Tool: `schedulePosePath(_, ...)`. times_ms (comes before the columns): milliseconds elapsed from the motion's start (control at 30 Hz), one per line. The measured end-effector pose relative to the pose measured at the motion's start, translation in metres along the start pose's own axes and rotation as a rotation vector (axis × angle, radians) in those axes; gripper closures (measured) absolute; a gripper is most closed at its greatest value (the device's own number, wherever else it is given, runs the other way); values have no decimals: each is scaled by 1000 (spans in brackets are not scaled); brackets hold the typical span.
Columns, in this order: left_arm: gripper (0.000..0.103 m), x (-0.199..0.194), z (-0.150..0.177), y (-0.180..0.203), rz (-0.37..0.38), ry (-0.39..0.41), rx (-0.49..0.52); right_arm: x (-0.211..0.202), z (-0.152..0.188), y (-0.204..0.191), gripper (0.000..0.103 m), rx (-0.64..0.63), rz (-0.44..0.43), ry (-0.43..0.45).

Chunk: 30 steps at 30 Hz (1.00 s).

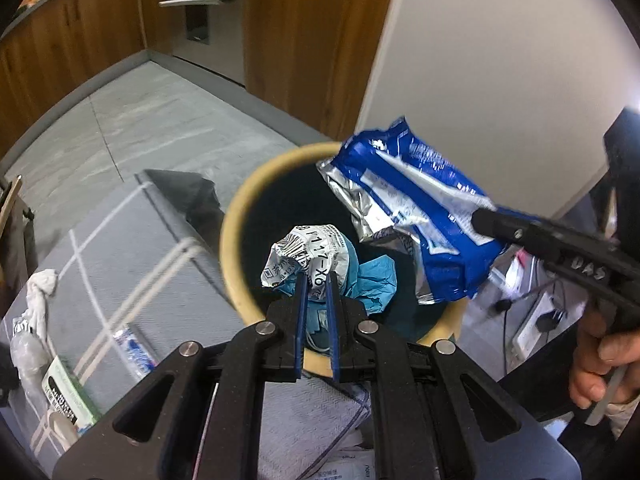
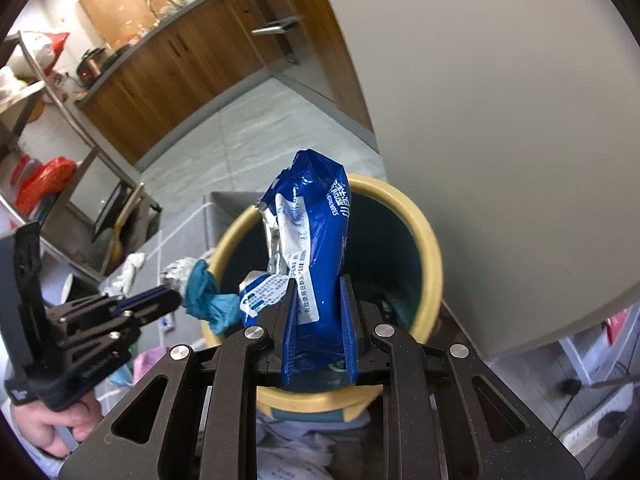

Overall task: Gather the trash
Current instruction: 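Lower the foil wrapper and blue snack bag into the bin and release both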

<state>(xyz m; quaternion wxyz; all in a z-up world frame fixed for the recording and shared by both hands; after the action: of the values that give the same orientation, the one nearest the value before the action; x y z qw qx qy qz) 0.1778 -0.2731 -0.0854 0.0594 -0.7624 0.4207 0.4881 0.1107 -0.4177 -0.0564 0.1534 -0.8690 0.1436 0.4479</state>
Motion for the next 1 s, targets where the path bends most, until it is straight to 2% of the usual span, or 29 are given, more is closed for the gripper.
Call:
schedulePosePath(167,94,32,8,3,7,-80,17,8,6,6,82,-12,32,-25)
schedulePosePath(333,91,37,13,1,1,-96,8,15,9,2,82,-29,37,-49)
schedulePosePath(400,84,31,11,-2,4,-86,-1,17,9,1,82,-35,36,-58)
schedulePosePath(533,81,16,9,-10,4,-55,-21,21,12,-1,81,-49,32,-72)
schedulePosePath(733,69,-13,7,-24,1,2,-65,28,17,-6,80,-71,35,-102)
schedulePosePath(867,49,-35,7,-34,-26,47,-87,33,20,-8,78,-85,36,-129)
schedulePosePath(1000,47,-57,11,-51,-47,86,-126,35,20,-9,72,-88,37,-136)
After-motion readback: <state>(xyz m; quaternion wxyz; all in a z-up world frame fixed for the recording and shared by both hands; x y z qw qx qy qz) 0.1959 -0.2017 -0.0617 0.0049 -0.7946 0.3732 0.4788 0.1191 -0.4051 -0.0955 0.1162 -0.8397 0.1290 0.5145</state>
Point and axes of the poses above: each gripper's, at about its wrist camera, not at the fingertips, and x roughly the way its jaws point, y to its right, z to its underside, the point moved 4 cm from there along x, roughly the way its jaws point, and after that the axes turned 14 degrees about z, right-handed, at the moved point
